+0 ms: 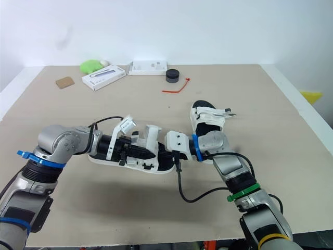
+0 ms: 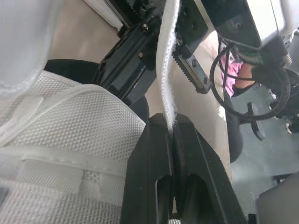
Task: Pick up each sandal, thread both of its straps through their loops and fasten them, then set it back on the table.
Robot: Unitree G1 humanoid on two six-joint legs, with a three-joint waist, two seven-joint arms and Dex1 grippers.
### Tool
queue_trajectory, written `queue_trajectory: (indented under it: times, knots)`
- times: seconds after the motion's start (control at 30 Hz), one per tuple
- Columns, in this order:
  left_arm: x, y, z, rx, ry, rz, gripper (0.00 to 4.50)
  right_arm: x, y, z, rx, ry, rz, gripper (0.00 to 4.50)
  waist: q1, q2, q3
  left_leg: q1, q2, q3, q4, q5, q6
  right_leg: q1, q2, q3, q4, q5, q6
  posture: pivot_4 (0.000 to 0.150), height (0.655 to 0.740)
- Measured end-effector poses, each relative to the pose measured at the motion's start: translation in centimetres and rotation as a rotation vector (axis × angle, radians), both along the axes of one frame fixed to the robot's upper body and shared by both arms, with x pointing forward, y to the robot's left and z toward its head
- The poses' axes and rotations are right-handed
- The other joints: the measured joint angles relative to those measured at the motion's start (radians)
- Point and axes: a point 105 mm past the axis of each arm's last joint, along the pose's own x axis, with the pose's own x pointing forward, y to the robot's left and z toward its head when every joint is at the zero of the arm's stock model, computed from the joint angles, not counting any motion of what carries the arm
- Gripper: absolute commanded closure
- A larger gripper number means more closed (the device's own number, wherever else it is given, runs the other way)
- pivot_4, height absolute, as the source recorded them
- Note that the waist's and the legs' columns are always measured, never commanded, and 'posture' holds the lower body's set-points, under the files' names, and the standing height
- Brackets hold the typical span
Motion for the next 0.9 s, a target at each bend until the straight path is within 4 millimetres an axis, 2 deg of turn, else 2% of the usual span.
queue_trajectory:
  times: [0.67,0.7,0.77,0.83,0.9]
  knots:
    - [-1.7,0.3,-0.6,0.051,-0.136,-0.080,4.43,0.0,0.2,0.1,0.004,-0.005,0.009,4.50,-0.001,0.000,0.000,0.000,0.002,0.001,0.000,0.000,0.001,0.000,0.002,0.000,0.000,0.000,0.000,0.150,0.7400]
    - [-1.7,0.3,-0.6,0.051,-0.138,-0.080,4.03,0.0,0.2,0.1,0.004,-0.007,0.010,4.50,-0.001,0.000,0.000,0.000,0.002,0.001,0.000,0.000,0.001,0.000,0.002,0.000,0.000,-0.001,-0.001,0.150,0.7400]
    - [-1.7,0.3,-0.6,0.048,-0.137,-0.083,3.75,0.0,0.2,0.1,0.003,-0.006,0.010,4.50,0.000,0.000,0.000,0.000,0.002,0.001,0.000,0.000,0.001,0.000,0.003,0.000,0.000,-0.001,-0.001,0.150,0.7400]
    - [-1.9,0.2,-0.4,0.033,-0.134,-0.100,2.77,0.0,0.2,0.1,0.002,-0.003,0.008,4.50,0.000,0.000,0.000,0.000,0.002,0.001,0.000,0.000,0.001,0.000,0.002,0.000,0.000,0.000,-0.001,0.150,0.7400]
    - [-2.1,0.0,0.0,0.015,-0.147,-0.119,2.02,0.1,0.1,0.0,0.001,-0.001,0.005,4.50,0.000,0.000,0.000,0.000,0.002,0.001,0.000,0.000,0.001,0.000,0.002,0.000,0.000,0.000,0.000,0.150,0.7400]
